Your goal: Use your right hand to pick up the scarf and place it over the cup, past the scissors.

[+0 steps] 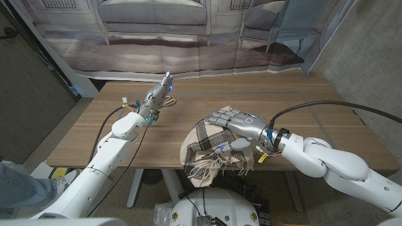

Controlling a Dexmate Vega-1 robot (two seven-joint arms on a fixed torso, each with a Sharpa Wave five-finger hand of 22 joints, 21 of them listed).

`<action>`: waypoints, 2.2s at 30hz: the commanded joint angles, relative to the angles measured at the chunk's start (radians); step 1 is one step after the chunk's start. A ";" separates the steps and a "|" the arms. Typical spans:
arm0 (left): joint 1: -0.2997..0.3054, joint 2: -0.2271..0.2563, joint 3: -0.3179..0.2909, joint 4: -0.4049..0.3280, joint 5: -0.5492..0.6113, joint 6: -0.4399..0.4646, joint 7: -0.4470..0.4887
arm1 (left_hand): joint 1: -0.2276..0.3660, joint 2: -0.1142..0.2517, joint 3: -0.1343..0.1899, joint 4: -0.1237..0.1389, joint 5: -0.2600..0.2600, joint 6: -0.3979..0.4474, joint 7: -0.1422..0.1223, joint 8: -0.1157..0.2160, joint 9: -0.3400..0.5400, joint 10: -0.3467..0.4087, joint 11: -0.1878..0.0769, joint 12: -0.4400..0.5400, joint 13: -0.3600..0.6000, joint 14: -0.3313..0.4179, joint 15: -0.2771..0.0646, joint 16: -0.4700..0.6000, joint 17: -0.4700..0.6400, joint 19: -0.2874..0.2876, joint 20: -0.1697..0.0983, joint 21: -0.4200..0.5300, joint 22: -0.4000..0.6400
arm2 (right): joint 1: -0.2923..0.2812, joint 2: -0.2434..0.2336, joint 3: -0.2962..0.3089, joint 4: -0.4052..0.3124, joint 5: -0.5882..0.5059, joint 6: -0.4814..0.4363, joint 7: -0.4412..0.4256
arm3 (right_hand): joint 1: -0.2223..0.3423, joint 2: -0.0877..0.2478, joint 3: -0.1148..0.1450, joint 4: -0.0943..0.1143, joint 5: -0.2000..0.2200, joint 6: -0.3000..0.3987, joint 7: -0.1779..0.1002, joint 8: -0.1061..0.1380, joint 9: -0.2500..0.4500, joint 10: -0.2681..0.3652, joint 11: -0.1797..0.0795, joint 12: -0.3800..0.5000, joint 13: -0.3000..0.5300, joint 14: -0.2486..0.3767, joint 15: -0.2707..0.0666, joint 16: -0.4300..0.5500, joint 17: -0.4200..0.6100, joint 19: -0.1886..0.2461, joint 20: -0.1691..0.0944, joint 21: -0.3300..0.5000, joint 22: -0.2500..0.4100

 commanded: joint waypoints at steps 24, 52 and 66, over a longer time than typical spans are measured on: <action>0.009 0.003 -0.011 -0.012 -0.003 0.001 0.008 | 0.010 -0.001 -0.006 0.005 -0.003 0.007 0.004 -0.001 0.002 0.002 0.005 -0.001 0.003 0.000 0.006 -0.004 0.003 -0.048 0.007 0.001 0.003 | 0.009 0.001 0.162 -0.131 0.088 0.022 0.296 | -0.106 0.007 -0.077 0.038 0.002 -0.035 0.027 0.012 -0.013 -0.021 0.023 0.012 -0.044 -0.019 0.018 0.012 -0.035 -0.012 0.002 -0.041 0.007; 0.008 0.001 -0.011 -0.013 -0.003 0.000 0.013 | 0.011 -0.001 -0.007 0.006 -0.003 0.008 0.003 -0.001 0.002 0.002 0.005 -0.001 0.003 0.000 0.007 -0.004 0.003 -0.050 0.006 0.000 0.003 | 0.054 0.122 0.240 -0.141 0.191 0.098 0.397 | -0.139 0.025 -0.098 0.053 0.013 -0.031 0.028 0.018 -0.020 -0.009 0.028 0.021 -0.068 -0.002 0.020 0.019 -0.053 0.016 0.001 -0.050 0.008; 0.008 0.008 -0.011 -0.023 -0.003 0.005 0.007 | 0.011 -0.001 -0.007 0.006 -0.004 0.009 0.003 -0.001 0.002 0.002 0.007 -0.001 0.003 0.000 0.006 -0.004 0.003 -0.051 0.007 0.000 0.003 | 0.065 0.154 0.257 -0.140 0.212 0.120 0.420 | -0.142 0.035 -0.101 0.056 0.020 -0.028 0.029 0.020 -0.022 -0.004 0.028 0.024 -0.076 0.009 0.020 0.023 -0.059 0.027 0.000 -0.053 0.009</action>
